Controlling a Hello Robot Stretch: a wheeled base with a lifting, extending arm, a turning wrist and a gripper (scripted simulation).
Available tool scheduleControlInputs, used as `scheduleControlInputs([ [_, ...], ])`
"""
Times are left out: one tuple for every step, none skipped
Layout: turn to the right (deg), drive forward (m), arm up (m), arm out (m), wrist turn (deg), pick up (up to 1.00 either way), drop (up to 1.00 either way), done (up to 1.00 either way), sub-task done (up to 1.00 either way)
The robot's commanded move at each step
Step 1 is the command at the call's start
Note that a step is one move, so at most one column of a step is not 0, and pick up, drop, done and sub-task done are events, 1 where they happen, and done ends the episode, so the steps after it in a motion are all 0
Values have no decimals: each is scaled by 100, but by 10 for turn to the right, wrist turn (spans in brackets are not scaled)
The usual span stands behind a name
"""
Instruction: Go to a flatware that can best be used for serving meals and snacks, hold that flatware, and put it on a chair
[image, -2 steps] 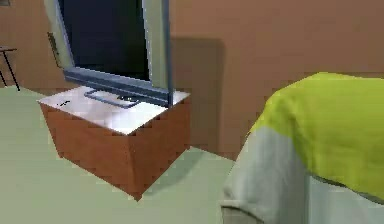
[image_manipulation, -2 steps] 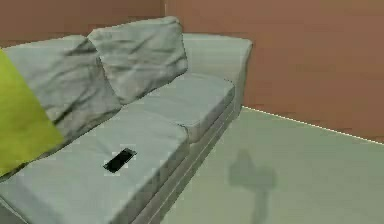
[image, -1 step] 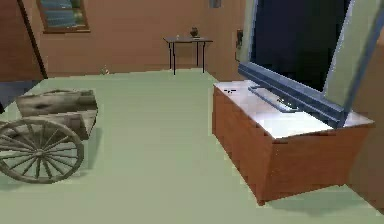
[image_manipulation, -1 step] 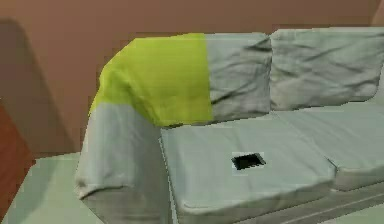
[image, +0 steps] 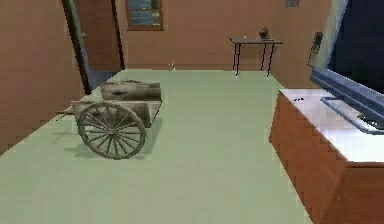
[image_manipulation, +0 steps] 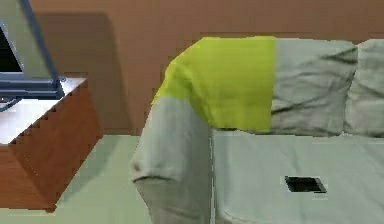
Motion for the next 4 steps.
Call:
scheduleControlInputs([
  [0, 15, 0, 0, 0, 0, 0, 0, 0],
  [60, 0, 0, 0, 0, 0, 0, 0, 0],
  [0, 100, 0, 0, 0, 0, 0, 0, 0],
  [0, 100, 0, 0, 0, 0, 0, 0, 0],
])
